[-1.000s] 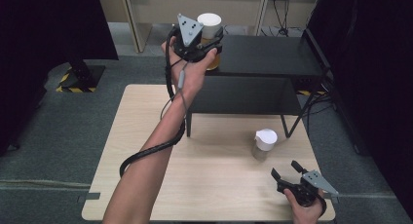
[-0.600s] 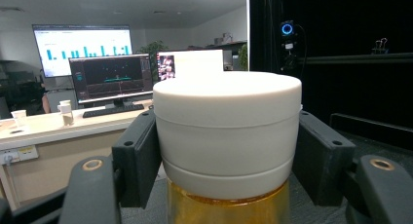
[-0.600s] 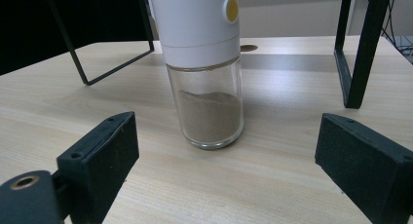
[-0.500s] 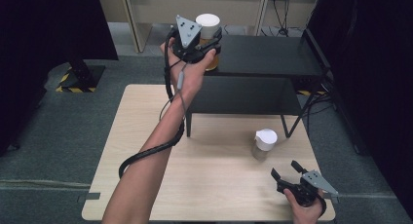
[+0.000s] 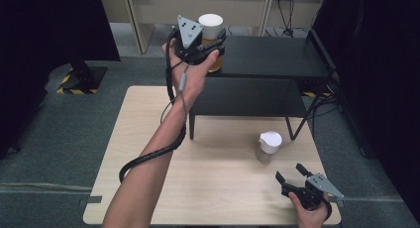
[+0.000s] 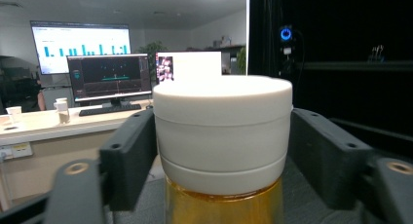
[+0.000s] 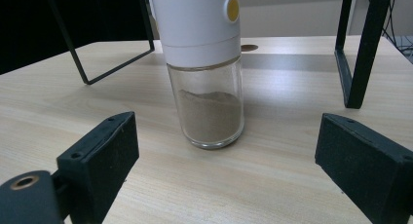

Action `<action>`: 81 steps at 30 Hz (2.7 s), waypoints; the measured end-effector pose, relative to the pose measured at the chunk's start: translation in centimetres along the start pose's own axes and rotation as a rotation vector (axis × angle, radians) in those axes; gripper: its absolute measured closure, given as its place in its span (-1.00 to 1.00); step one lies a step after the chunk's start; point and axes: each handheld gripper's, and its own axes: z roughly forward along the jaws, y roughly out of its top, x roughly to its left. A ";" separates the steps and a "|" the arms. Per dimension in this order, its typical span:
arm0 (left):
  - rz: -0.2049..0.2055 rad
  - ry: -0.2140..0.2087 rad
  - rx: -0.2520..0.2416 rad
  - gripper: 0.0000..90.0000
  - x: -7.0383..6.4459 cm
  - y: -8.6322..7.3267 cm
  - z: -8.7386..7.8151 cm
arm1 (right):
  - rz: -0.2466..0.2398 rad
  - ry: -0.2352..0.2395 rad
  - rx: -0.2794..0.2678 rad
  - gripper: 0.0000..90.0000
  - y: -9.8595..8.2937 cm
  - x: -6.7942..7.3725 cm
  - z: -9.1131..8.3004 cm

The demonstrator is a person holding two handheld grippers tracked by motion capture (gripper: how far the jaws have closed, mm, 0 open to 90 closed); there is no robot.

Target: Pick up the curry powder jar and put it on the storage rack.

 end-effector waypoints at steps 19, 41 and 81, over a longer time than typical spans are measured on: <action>-0.024 -0.032 -0.070 -0.65 -0.1 -1.0 -3.7 | -0.005 -0.002 0.003 -0.81 0.1 0.1 0.0; -0.018 -0.104 -0.110 -0.66 -0.5 -4.4 -7.9 | -0.009 -0.003 0.006 -0.81 0.1 0.1 0.1; -0.021 -0.117 -0.028 -0.66 -0.1 -13.1 -12.9 | -0.016 -0.004 0.009 -0.81 0.2 0.2 0.1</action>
